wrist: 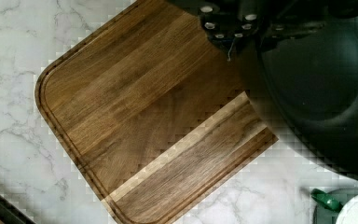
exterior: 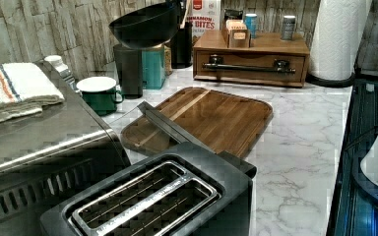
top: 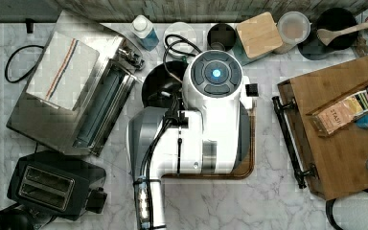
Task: Put the bowl in the oven.
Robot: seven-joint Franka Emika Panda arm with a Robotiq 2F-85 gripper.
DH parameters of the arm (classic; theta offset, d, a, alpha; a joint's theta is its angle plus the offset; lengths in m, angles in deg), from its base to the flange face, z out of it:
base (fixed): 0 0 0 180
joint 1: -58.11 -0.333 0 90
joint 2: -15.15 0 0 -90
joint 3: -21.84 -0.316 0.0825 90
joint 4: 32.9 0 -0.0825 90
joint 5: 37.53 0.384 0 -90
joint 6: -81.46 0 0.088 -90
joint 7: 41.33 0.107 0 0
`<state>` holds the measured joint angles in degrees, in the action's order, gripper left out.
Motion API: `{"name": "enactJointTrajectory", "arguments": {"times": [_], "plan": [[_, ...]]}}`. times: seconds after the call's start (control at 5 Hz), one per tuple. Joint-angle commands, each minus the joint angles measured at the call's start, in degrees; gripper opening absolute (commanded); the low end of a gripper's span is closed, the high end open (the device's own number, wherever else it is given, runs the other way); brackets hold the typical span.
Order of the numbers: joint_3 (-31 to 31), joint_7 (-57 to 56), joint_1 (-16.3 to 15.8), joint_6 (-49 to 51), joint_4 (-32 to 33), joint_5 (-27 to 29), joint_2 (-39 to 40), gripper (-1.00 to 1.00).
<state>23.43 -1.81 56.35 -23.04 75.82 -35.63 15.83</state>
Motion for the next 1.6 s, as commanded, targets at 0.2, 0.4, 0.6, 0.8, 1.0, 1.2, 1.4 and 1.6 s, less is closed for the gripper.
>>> {"name": "enactJointTrajectory", "arguments": {"times": [0.2, 0.4, 0.6, 0.8, 1.0, 1.2, 1.4, 1.6], "plan": [[-0.77, -0.51, -0.75, -3.12, 4.73, 1.46, -2.44, -1.00], [-2.06, -0.33, -2.15, -5.54, 9.47, 2.35, -5.35, -1.00], [-3.98, 2.52, -4.03, -8.83, 13.67, 0.06, -7.82, -1.00], [-5.73, 3.09, -5.65, -10.12, 14.99, -0.21, -7.84, -1.00], [-7.18, 1.71, -6.49, -11.02, 15.26, 1.18, -7.24, -1.00], [-8.86, 4.17, -6.75, -13.75, 16.67, 1.62, -6.97, -1.00], [-10.03, 6.07, -6.94, -17.01, 16.83, 0.58, -5.78, -1.00], [-10.17, 6.26, -7.66, -19.44, 16.04, 0.56, -3.32, -1.00]]}}
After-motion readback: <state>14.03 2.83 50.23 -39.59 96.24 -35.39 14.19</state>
